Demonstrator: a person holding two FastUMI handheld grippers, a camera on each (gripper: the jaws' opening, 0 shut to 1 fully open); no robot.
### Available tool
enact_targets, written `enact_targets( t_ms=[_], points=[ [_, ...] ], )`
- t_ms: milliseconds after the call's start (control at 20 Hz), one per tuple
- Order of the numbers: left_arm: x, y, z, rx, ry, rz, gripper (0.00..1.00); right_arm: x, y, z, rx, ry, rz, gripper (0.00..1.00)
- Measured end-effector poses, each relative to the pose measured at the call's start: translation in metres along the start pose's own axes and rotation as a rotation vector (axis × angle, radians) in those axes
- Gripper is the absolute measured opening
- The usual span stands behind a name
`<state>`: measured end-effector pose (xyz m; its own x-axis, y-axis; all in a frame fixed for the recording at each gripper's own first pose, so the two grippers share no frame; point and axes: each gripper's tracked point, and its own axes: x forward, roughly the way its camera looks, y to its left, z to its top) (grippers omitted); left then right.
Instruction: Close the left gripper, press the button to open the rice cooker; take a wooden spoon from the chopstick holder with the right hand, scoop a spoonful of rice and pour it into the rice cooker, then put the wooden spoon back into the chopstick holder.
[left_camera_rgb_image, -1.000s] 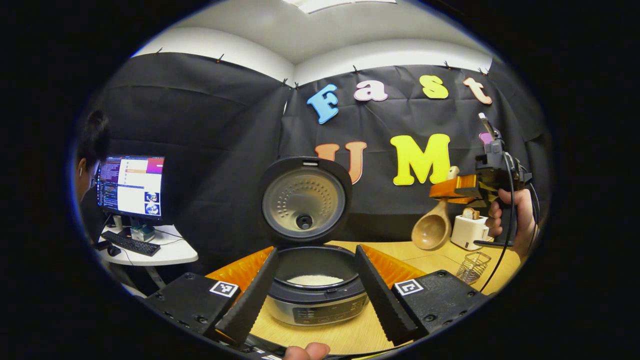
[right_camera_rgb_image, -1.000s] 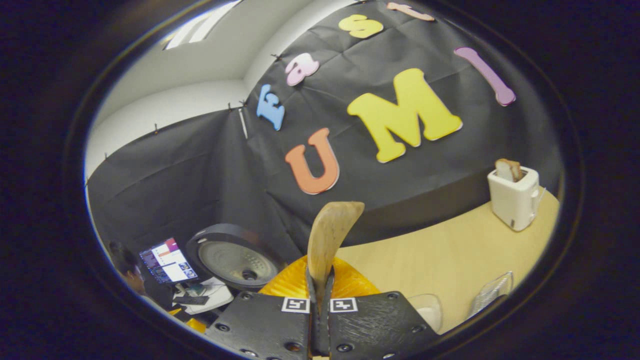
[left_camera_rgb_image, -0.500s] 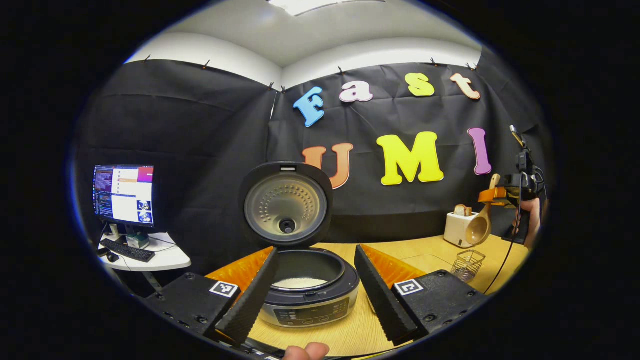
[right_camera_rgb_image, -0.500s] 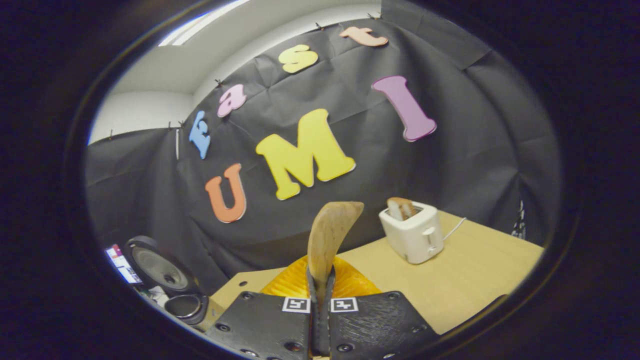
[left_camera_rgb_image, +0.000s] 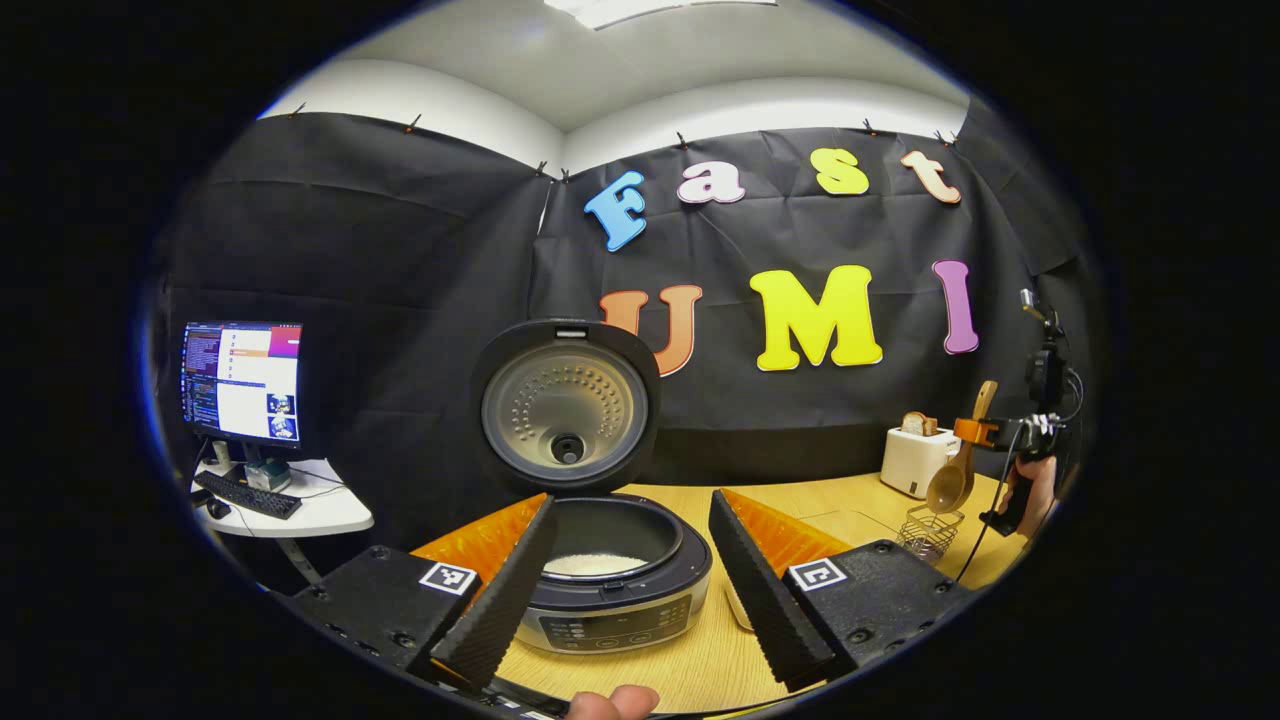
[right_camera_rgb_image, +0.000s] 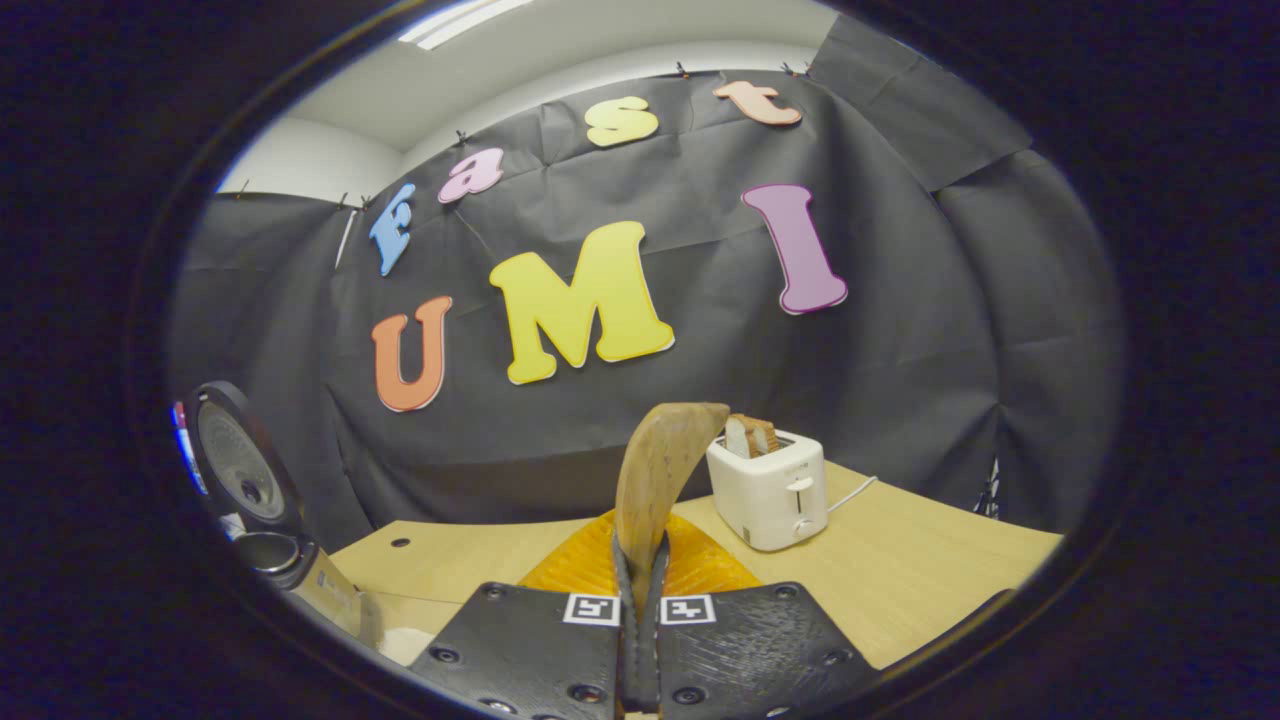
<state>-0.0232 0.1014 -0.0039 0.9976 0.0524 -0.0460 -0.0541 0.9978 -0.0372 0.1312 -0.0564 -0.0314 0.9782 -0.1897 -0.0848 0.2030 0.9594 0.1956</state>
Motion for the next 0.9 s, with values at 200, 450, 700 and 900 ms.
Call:
enact_targets(
  t_ms=[200,450,700,900],
  points=[
    [0.001,0.006,0.000,-0.021,0.001,0.002,0.97,0.005,-0.003,-0.022,0.029,0.010,-0.002,0.00],
    [0.000,0.009,0.001,-0.025,-0.003,0.005,0.97,0.007,-0.009,-0.048,0.006,0.030,-0.017,0.00],
    [0.001,0.003,0.001,-0.032,0.002,-0.007,0.97,0.010,-0.013,-0.064,-0.017,0.061,-0.027,0.01],
    [0.001,0.000,0.000,-0.026,0.005,-0.017,0.97,0.013,-0.016,-0.076,-0.023,0.088,-0.037,0.00]
  ],
)
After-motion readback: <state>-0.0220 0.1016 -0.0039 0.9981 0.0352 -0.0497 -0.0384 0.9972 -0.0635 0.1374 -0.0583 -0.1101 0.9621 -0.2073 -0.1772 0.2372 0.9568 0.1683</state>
